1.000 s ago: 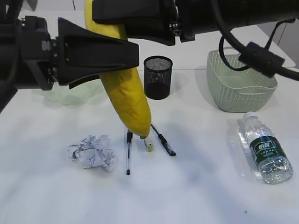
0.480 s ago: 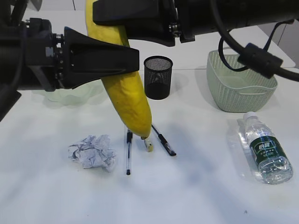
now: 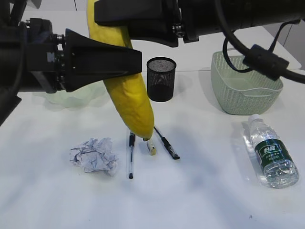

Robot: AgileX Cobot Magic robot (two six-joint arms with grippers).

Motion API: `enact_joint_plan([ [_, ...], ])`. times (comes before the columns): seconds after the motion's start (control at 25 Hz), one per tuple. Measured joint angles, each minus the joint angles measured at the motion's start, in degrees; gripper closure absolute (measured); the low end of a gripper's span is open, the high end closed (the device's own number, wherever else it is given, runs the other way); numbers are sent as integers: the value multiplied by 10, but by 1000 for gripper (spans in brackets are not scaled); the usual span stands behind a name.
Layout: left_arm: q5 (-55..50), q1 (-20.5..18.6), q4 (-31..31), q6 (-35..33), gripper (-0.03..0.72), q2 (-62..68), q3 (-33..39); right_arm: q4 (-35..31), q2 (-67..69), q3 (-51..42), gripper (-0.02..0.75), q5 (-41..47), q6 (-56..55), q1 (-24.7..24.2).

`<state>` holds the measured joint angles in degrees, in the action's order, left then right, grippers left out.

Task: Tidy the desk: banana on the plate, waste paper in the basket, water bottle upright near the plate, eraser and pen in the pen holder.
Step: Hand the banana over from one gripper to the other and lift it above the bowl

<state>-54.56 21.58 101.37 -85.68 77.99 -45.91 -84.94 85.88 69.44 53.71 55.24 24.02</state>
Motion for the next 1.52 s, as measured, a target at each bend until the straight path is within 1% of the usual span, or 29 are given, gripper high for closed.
enact_joint_plan([
  [0.08, 0, 0, 0, -6, 397, 0, 0, 0, 0, 0, 475, 0, 0, 0],
  [0.28, 6, 0, 0, -19, 398, 0, 0, 0, 0, 0, 386, 0, -2, 0],
  [0.36, 14, 0, 0, -21, 398, 0, 0, 1, 0, 0, 367, -1, -2, 0],
  [0.68, 65, 0, -2, -24, 399, -15, 0, 32, 0, 0, 356, -3, -6, 0],
  [1.12, 117, 0, -19, -25, 399, -36, 0, 41, 0, 2, 353, -6, -8, 0],
  [1.24, 134, -17, -23, -25, 399, -43, 0, 49, -6, 3, 353, -4, -9, 0],
  [1.36, 136, -51, -32, -25, 399, -53, 0, 70, -19, 5, 353, -7, -10, 0],
  [1.52, 139, -97, -58, -25, 400, -58, 0, 107, -32, 5, 353, -9, -42, 0],
])
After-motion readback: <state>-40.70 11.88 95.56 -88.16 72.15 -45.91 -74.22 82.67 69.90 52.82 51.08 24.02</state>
